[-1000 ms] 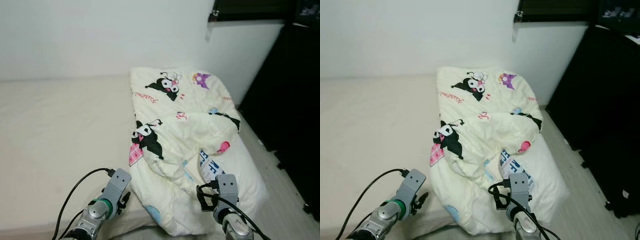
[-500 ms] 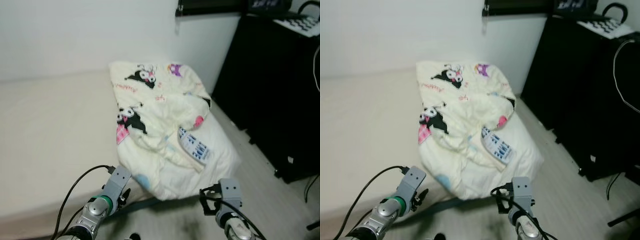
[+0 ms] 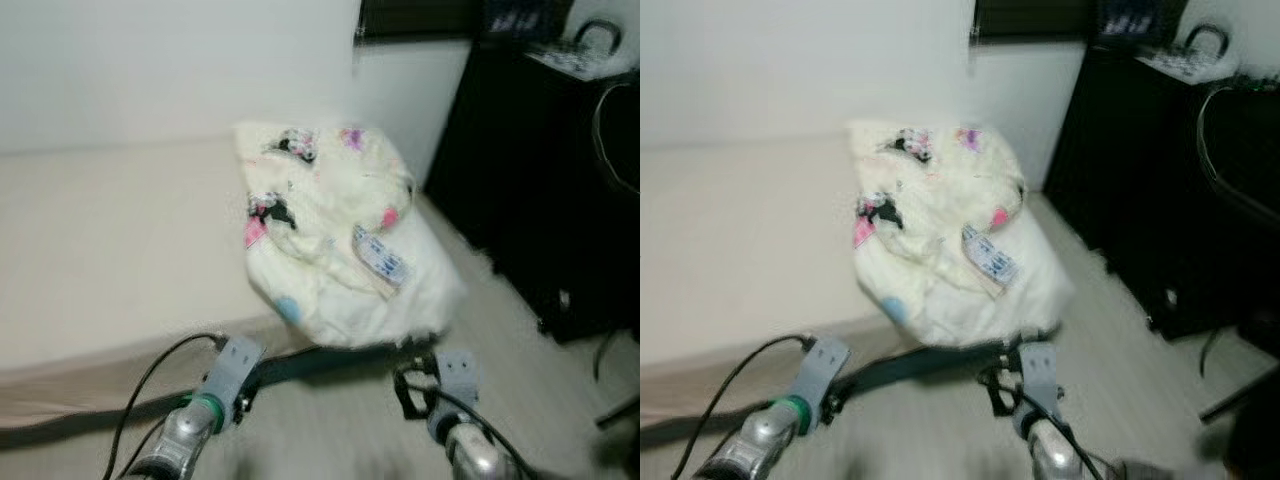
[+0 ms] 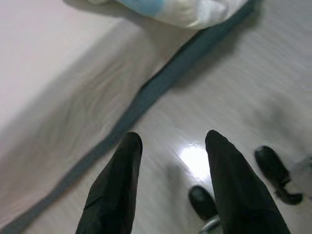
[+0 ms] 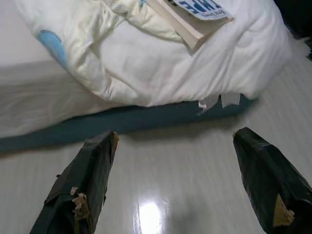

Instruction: Clean up the room

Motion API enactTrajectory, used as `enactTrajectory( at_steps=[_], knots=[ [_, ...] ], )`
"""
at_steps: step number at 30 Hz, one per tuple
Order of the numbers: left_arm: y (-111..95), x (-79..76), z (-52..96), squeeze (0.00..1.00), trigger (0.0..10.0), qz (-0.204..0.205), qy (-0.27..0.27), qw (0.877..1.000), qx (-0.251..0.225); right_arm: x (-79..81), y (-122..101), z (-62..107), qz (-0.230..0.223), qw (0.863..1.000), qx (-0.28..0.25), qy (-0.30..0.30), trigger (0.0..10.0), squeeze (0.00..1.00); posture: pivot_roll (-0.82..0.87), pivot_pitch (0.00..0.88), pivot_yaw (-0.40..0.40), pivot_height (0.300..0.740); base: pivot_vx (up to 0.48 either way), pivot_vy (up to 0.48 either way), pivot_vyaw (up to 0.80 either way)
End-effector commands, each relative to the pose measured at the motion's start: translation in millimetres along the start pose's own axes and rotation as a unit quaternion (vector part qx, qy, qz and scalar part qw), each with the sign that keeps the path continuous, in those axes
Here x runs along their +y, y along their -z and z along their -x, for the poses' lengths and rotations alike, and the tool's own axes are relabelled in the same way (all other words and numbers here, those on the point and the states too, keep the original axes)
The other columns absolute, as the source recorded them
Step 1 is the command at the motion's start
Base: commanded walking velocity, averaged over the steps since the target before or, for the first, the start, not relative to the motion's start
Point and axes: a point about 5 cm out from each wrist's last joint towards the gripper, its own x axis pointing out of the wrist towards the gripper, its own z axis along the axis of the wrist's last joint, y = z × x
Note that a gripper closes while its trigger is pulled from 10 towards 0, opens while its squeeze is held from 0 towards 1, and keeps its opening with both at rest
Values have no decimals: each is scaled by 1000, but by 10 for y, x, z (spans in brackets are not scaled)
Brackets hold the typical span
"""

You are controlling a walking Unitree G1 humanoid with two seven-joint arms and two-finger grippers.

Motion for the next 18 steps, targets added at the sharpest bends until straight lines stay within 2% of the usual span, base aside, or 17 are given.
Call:
enactTrajectory(
  at_steps=[1, 18],
  knots=[
    [-28, -14, -13, 0, 10000, -2, 2, 1000, -2, -32, 50, 27, -2, 1000, 11, 7, 10000, 0, -2, 36, 29, 734, 480, 0, 0],
    [-8, -19, -9, 0, 10000, -1, 1, 1000, 2, -29, 60, 34, -2, 1000, 12, 6, 10000, 0, -3, 42, 27, 734, 480, 0, 0]
  ],
)
